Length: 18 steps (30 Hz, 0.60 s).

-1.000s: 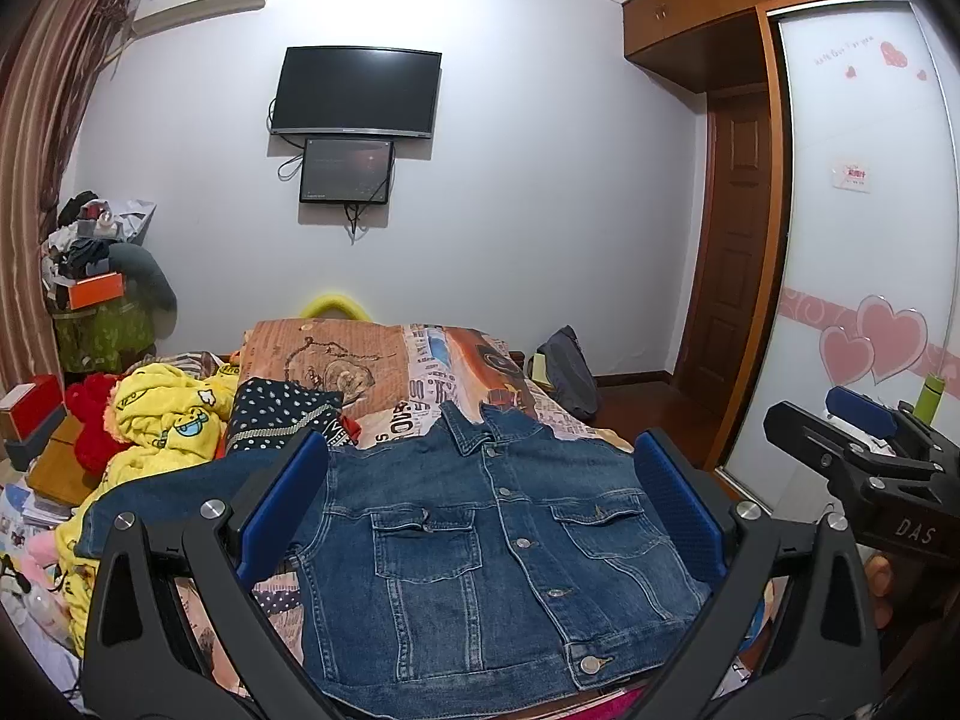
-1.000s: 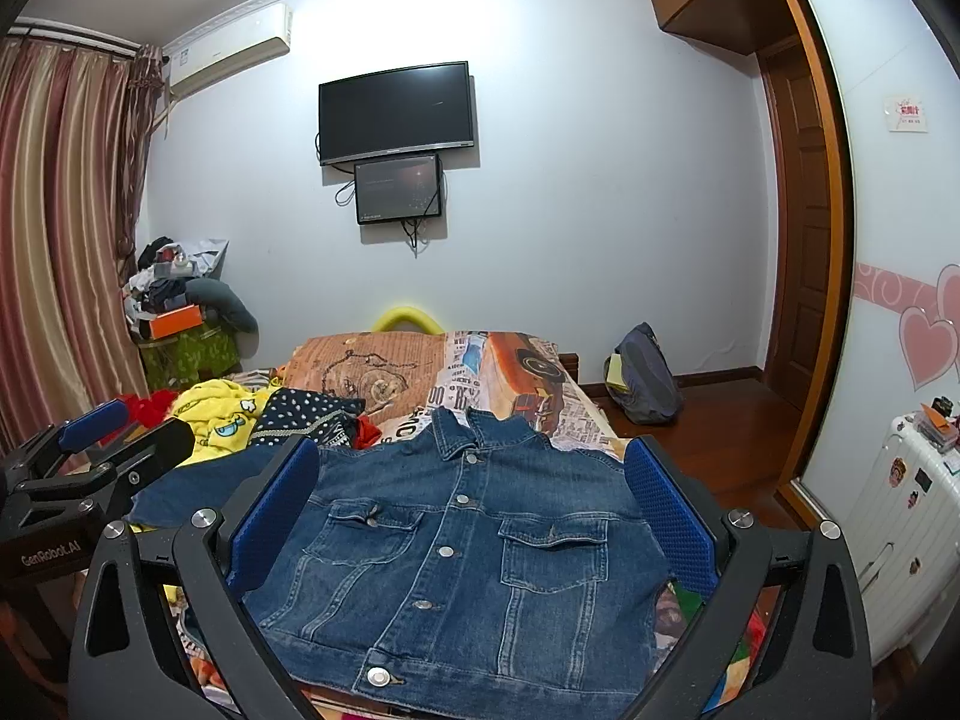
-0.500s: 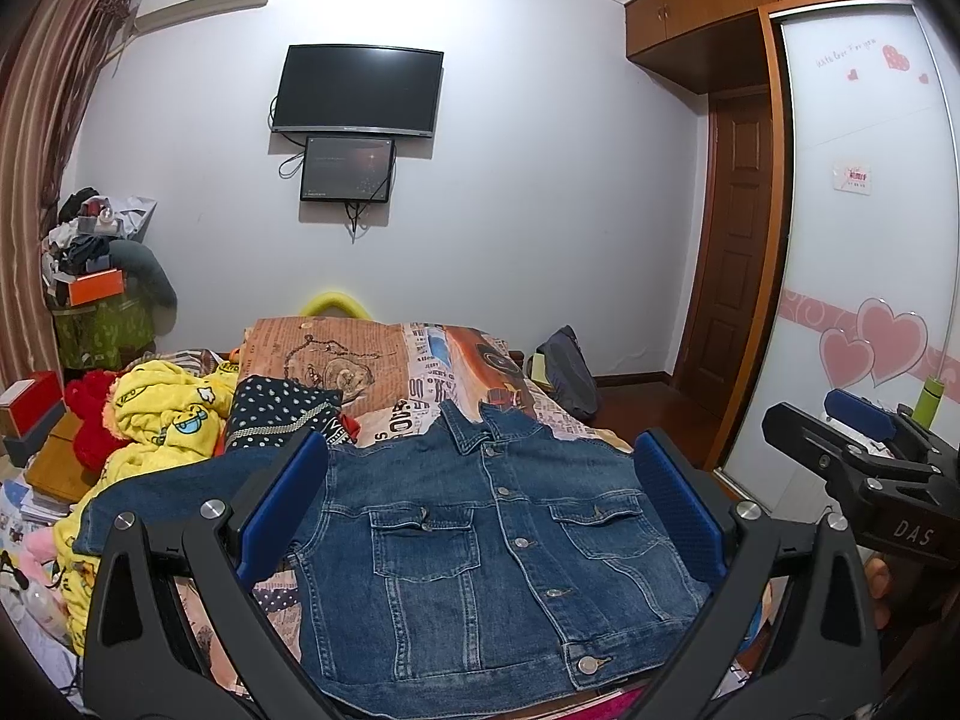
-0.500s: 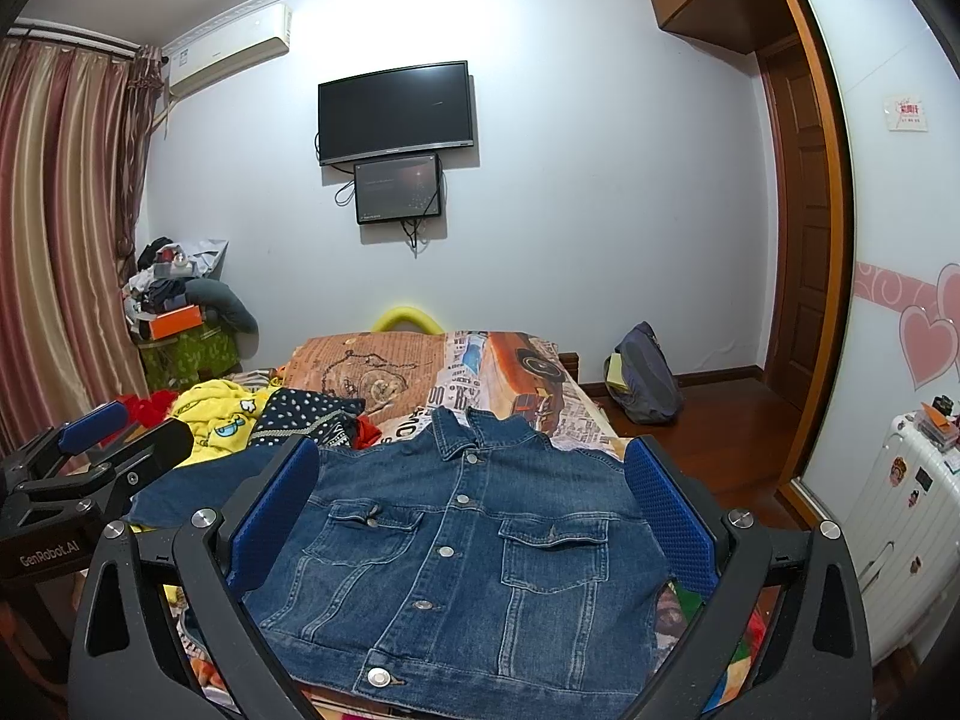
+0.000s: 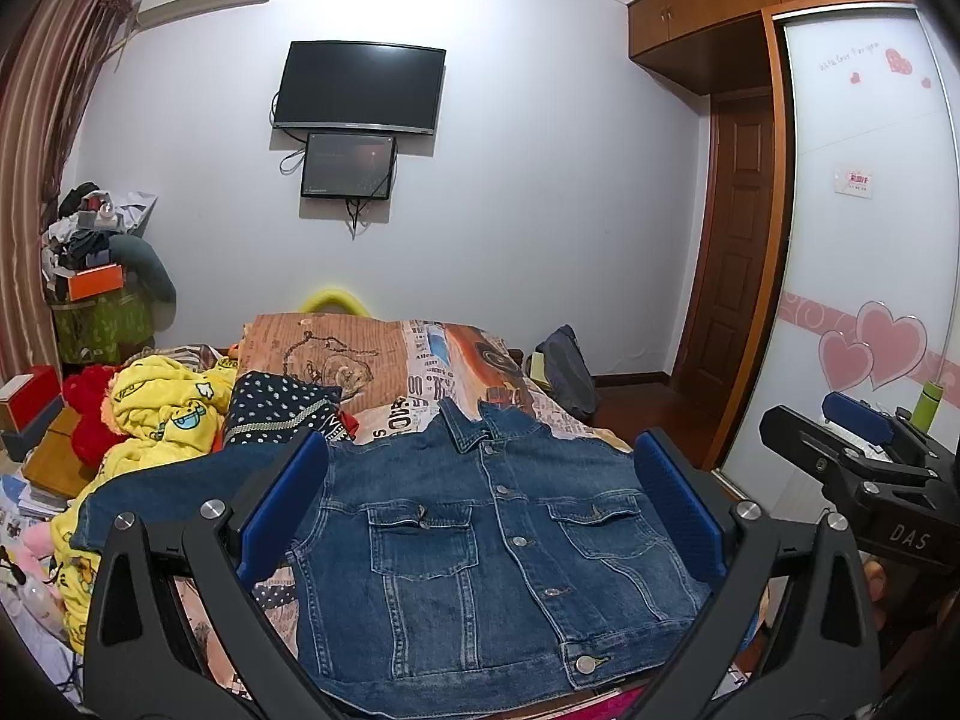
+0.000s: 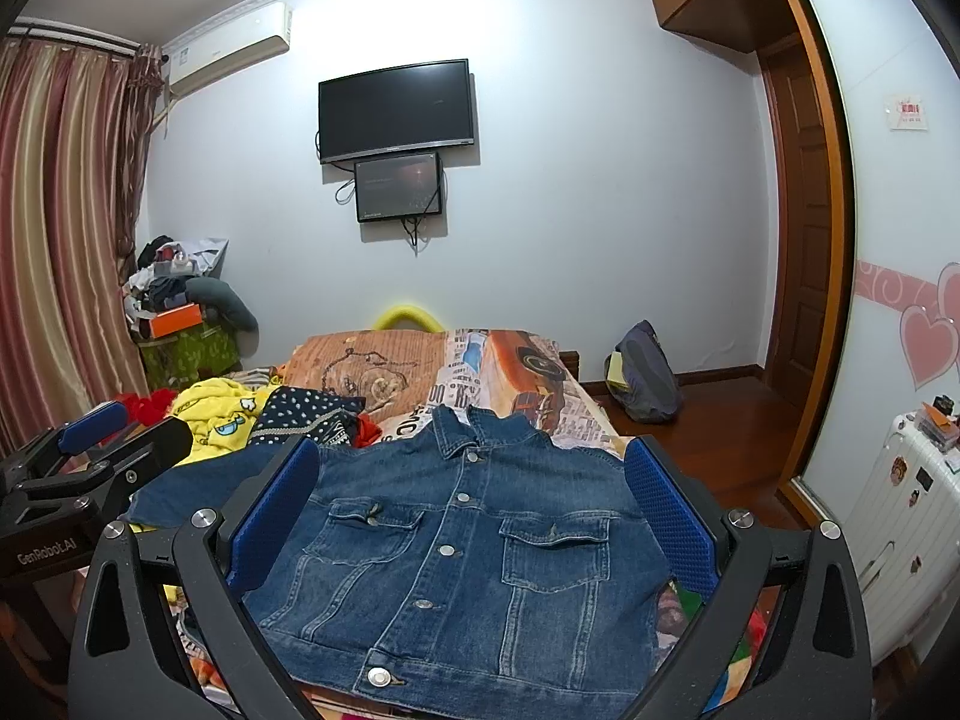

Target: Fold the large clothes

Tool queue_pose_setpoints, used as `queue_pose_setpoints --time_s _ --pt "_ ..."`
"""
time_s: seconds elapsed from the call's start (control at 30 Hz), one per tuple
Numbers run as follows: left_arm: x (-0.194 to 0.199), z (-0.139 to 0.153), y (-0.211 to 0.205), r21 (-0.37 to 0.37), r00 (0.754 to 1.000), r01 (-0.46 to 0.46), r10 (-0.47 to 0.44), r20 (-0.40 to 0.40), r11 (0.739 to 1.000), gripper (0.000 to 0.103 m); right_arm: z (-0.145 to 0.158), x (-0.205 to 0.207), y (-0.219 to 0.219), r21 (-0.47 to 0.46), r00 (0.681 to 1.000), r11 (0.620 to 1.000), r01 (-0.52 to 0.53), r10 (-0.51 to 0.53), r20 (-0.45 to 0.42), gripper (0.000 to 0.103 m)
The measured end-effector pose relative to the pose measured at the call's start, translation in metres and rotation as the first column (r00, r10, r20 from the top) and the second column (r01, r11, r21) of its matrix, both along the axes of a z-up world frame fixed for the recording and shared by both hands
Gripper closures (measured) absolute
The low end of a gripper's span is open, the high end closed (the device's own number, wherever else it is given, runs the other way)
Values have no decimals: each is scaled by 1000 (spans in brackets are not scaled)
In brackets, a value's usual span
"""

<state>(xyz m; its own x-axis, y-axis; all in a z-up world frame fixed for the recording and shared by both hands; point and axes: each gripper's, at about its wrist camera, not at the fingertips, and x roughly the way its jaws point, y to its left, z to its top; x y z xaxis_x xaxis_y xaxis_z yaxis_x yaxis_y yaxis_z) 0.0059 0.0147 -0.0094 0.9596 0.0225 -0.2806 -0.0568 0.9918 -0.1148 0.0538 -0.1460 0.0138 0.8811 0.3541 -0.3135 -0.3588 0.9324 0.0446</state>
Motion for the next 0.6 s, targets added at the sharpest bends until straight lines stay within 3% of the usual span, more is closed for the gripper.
queue_pose_setpoints --time_s 0.6 --pt "1 1 -2 1 1000 5 -5 6 1000 0 0 1 1 -1 1000 1000 0 0 0 2"
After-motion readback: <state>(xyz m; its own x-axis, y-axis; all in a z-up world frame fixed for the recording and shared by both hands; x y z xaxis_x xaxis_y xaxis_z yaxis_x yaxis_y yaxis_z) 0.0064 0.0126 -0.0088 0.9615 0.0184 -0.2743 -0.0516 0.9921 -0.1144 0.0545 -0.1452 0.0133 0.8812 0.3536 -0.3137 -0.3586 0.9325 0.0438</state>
